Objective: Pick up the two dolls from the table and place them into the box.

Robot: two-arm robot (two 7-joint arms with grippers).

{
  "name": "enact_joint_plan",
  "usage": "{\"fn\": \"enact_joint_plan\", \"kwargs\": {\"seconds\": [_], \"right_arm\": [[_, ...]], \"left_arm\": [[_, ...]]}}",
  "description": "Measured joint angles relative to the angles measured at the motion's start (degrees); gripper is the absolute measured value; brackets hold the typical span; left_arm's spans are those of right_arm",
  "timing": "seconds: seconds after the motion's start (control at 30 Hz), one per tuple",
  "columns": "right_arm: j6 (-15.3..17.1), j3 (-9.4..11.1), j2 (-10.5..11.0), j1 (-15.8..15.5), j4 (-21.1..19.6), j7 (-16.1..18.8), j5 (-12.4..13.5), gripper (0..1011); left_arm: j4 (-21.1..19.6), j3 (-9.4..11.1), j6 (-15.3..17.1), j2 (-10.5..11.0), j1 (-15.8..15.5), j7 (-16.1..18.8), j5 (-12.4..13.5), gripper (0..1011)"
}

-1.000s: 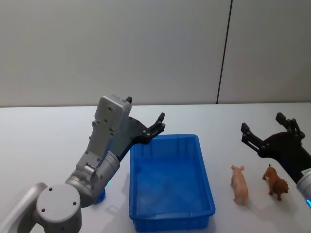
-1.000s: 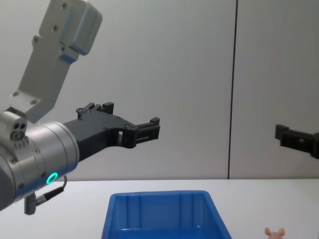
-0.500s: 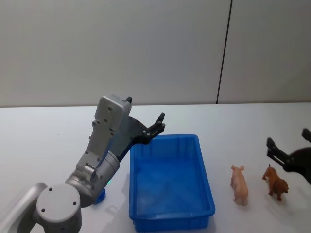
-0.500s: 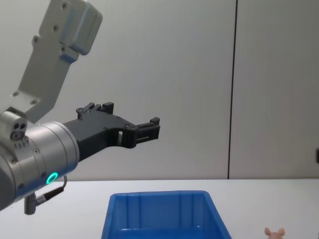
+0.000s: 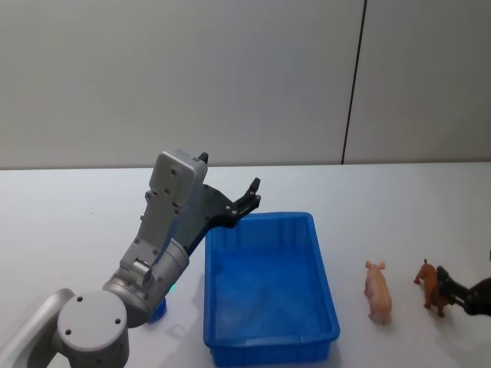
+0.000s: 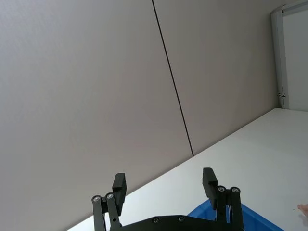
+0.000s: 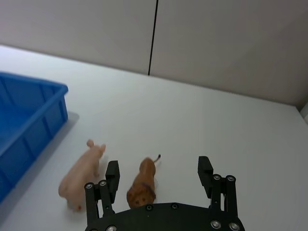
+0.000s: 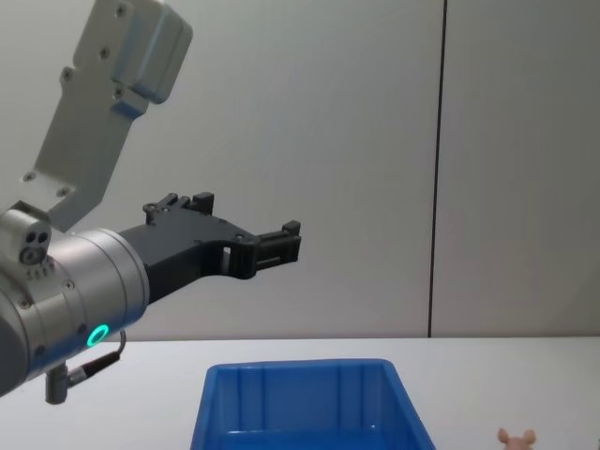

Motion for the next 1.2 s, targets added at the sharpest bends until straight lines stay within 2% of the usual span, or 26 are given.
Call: {"fn": "enact_joint_plan", "kwargs": {"seconds": [0.23, 0.53, 1.07, 1.13, 1.2], "right_arm": [[3.64, -0.38, 0.41, -0.02, 1.57, 1.43, -2.55, 1001], [5.82, -1.14, -0.19, 0.88, 3.77, 2.76, -5.05, 1001], [3.68, -3.55, -3.83, 5.81, 10.36, 5.28, -11.2, 1001], [3.36, -3.76, -4.19, 6.29, 10.97, 5.38, -11.79, 994], [3.05, -3.97, -4.5, 6.73, 11.56, 5.49, -12.3, 941]], "left_arm": [[0.0, 0.0, 0.0, 0.0, 0.0, 0.0, 0.0, 1004], [0.0, 0.0, 0.0, 0.0, 0.0, 0.0, 0.0, 1004], [0.0, 0.0, 0.0, 0.0, 0.0, 0.0, 0.0, 1004], [0.0, 0.0, 0.0, 0.0, 0.0, 0.0, 0.0, 1004], [0.0, 0.0, 0.0, 0.0, 0.0, 0.0, 0.0, 1004]]}}
